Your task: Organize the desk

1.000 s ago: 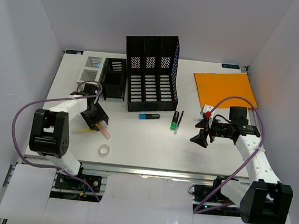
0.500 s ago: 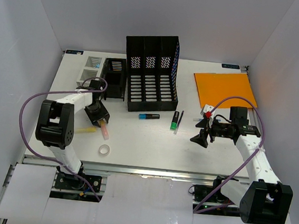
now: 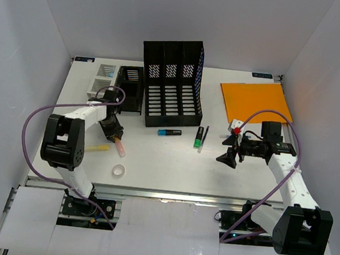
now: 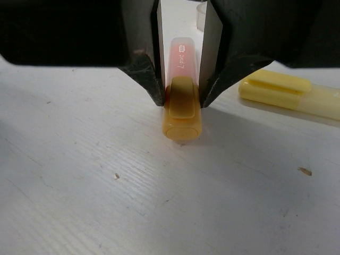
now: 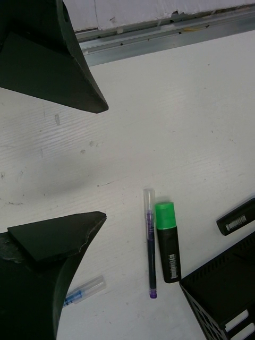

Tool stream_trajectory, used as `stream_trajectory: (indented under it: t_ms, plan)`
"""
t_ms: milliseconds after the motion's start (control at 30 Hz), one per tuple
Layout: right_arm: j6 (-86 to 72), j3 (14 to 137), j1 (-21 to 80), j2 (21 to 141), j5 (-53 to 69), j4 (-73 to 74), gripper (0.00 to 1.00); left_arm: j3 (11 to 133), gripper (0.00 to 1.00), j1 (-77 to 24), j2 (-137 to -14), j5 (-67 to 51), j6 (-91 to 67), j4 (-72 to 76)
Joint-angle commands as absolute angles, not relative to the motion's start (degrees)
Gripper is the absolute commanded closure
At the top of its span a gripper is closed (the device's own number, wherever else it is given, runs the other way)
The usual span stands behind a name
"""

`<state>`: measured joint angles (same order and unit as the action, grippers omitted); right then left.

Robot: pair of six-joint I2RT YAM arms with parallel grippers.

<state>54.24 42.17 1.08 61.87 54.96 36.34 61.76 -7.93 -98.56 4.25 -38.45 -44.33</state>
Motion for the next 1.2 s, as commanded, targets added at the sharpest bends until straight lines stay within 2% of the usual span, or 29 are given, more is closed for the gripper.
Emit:
stream_trajectory:
  t_ms: [0, 200, 333, 600, 867, 1167]
  plan:
    - [54.84, 41.85, 0.70, 60.91, 57.38, 37.16, 0.18, 64.32, 0.98, -8.44, -88.87, 4.74, -32.77, -41.57]
    - [55.02, 42.01, 0.70, 61.26, 57.83, 37.44, 0.18, 68.19, 1.00, -8.44, -75.72, 3.42, -21.47, -32.39]
    - [55.18, 42.01, 0.62, 61.35, 57.83, 37.62, 0.18, 70.76, 1.00, -8.44, -73.64, 6.89, -17.80, -21.30]
    - [55.43, 42.01, 0.70, 61.32, 57.74, 37.53, 0.18, 74.06, 1.00, -7.61, -85.06, 15.65, -6.47, 10.82]
    - [55.63, 42.02, 0.70, 61.09, 57.84, 37.62, 0.18, 80.50, 0.97, -2.89, -100.14, 12.03, -1.60, 25.27]
    - [55.63, 42.36, 0.63, 61.63, 58.35, 37.80, 0.18, 88.75, 0.93, -0.09, -111.08, 9.78, 1.43, 25.63]
